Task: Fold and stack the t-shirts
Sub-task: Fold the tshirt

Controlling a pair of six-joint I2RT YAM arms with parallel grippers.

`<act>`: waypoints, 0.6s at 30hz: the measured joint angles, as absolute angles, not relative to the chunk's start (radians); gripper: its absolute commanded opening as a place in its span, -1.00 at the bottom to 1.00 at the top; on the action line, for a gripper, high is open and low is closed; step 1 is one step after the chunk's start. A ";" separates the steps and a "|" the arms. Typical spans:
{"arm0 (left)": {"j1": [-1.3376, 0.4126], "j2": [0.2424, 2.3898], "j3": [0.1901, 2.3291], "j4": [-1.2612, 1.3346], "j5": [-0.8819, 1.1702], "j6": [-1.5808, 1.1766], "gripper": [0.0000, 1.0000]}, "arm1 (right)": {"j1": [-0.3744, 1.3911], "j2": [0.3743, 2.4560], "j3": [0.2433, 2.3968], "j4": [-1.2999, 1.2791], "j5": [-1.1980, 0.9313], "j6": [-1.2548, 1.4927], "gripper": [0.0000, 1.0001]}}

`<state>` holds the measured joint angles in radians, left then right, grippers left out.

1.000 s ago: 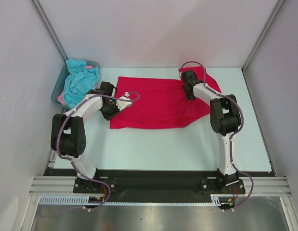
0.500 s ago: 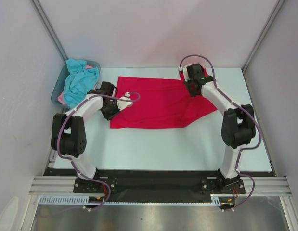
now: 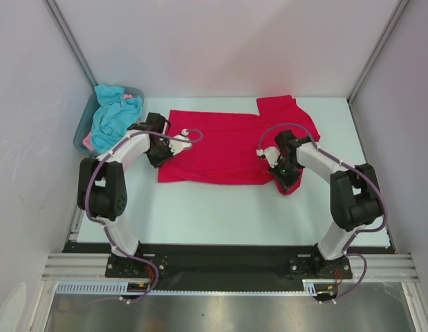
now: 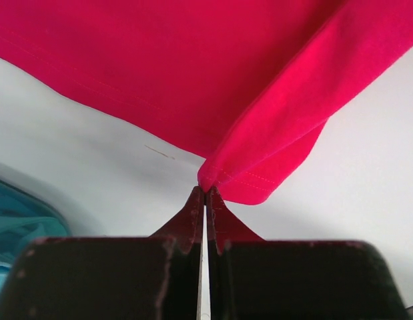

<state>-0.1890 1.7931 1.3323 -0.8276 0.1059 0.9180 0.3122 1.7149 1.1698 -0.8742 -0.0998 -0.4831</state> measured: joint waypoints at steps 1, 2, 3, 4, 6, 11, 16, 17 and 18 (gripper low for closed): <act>-0.189 1.799 1.341 -0.830 0.106 0.918 -0.99 | 0.312 1.707 1.161 -0.890 -0.104 -0.493 -1.00; -0.189 1.806 1.349 -0.831 0.106 0.919 -0.99 | 0.312 1.699 1.158 -0.903 -0.106 -0.502 -1.00; -0.189 1.811 1.356 -0.832 0.106 0.919 -0.99 | 0.312 1.692 1.158 -0.909 -0.107 -0.510 -0.59; -0.189 1.815 1.362 -0.833 0.106 0.920 -1.00 | 0.312 1.686 1.158 -0.910 -0.107 -0.510 -0.36; -0.190 1.819 1.368 -0.833 0.107 0.921 -0.99 | 0.312 1.683 1.161 -0.912 -0.107 -0.521 -0.02; -0.190 1.819 1.370 -0.839 0.106 0.925 -0.99 | 0.315 1.683 1.184 -0.912 -0.112 -0.533 0.16; -0.191 1.819 1.370 -0.841 0.106 0.925 -0.99 | 0.324 1.682 1.205 -0.883 -0.098 -0.543 0.12; -0.191 1.819 1.370 -0.841 0.106 0.925 -0.99 | 0.326 1.682 1.202 -0.871 -0.086 -0.551 0.11; -0.191 1.819 1.370 -0.841 0.106 0.926 -0.99 | 0.326 1.680 1.195 -0.857 -0.075 -0.556 0.09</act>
<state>-0.1905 1.8191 1.3705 -0.8406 0.1062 0.9257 0.3264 1.6802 1.1954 -0.8566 -0.0746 -0.5560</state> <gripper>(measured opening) 0.009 0.564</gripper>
